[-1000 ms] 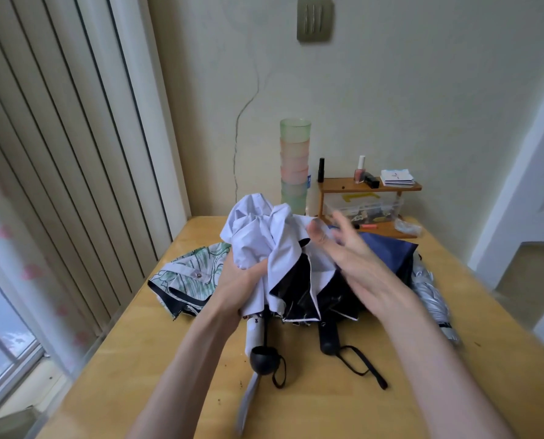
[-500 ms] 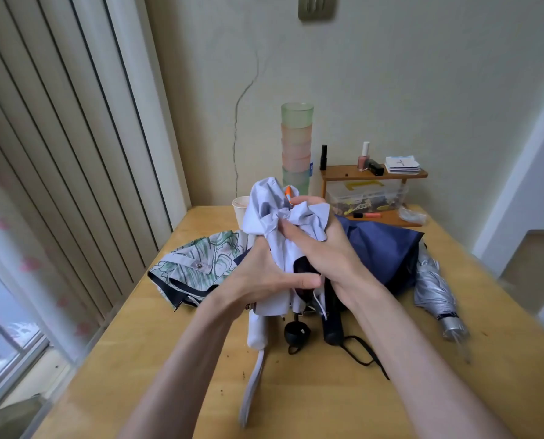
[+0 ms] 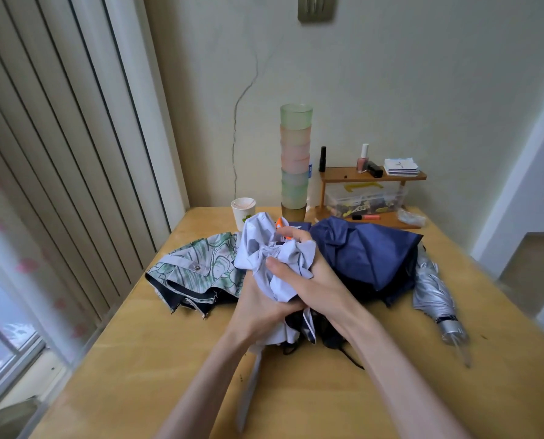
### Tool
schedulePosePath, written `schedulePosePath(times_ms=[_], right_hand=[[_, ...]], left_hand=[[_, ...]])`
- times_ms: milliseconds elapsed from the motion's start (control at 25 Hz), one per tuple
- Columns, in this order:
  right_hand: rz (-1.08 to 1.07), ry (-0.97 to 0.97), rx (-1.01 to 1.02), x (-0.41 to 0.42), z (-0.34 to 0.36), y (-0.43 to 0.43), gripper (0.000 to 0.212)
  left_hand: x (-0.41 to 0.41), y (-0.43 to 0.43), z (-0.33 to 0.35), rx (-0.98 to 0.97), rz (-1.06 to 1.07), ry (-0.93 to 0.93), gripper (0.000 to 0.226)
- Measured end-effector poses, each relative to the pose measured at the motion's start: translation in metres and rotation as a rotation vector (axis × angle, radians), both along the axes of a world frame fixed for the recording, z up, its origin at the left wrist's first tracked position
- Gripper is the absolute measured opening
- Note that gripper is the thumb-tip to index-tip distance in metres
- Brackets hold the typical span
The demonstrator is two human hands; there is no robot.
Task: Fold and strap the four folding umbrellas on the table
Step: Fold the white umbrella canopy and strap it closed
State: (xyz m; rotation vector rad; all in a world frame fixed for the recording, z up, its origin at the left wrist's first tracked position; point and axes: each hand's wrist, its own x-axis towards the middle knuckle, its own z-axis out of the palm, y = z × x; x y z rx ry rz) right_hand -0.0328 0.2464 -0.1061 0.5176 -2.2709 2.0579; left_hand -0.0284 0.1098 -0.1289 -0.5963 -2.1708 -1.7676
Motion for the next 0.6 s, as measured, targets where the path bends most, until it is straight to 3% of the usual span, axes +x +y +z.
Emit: schedulePosePath(times_ms=[80,280,480,600], right_hand=[[0.051,-0.048,-0.04,0.003,0.006,0.006,0.069],[-0.04,-0.078,-0.074,0.004,0.025,0.03,0.082],[-0.004,-0.098,-0.113,0.018,0.036,0.016,0.062],[-0.066,-0.121,-0.182,0.017,0.036,0.008,0.058]], left_hand=[[0.0,-0.002,-0.001,0.021,0.012,-0.036,0.052],[0.002,-0.008,0.017,0.239,0.019,-0.258,0.039],[0.002,-0.013,0.036,0.341,-0.156,-0.389,0.04],[0.003,-0.006,0.039,0.349,-0.181,-0.511,0.066]])
